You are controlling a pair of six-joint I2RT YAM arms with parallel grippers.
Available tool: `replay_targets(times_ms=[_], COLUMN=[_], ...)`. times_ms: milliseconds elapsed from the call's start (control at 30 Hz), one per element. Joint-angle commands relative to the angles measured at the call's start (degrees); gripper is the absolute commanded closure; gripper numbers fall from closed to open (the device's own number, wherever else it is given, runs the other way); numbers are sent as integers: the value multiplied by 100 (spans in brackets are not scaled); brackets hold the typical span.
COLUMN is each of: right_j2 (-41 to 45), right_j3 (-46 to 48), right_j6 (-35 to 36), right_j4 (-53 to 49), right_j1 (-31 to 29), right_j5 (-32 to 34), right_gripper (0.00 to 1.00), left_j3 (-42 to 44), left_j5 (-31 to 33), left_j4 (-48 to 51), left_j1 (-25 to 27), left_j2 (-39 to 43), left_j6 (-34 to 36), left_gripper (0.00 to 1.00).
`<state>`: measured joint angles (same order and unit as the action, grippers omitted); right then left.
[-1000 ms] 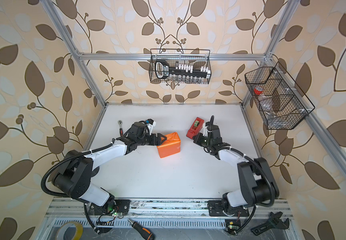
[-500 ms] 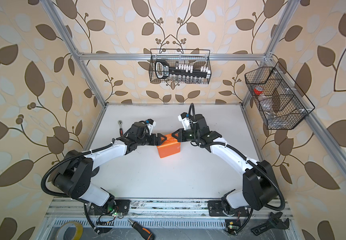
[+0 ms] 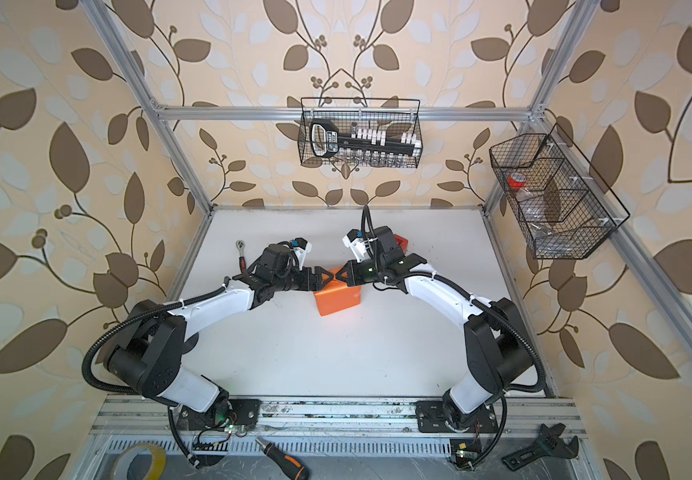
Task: Wrap the gift box in paper
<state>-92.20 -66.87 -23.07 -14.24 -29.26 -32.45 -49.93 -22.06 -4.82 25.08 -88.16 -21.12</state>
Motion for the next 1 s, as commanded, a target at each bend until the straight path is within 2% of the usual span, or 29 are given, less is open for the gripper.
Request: replay_targets(times_ms=[0,633,967], right_j2=[-139,-436,-480], right_j3=[-220,-322,-291], right_j6=[201,382,710], right_j4=[-144,-292,-446], right_j1=[-44,-40,-60], right_j5=[-95,80,347], right_gripper=[100,100,100], left_j3=[230,234,247], left_j5=[230,218,203], left_j4=[640,614,596], left_j1=[-12,-12,-12], left_j2=[-54,-61,-57], left_j6=[216,198,189], left_gripper=[14,14,14])
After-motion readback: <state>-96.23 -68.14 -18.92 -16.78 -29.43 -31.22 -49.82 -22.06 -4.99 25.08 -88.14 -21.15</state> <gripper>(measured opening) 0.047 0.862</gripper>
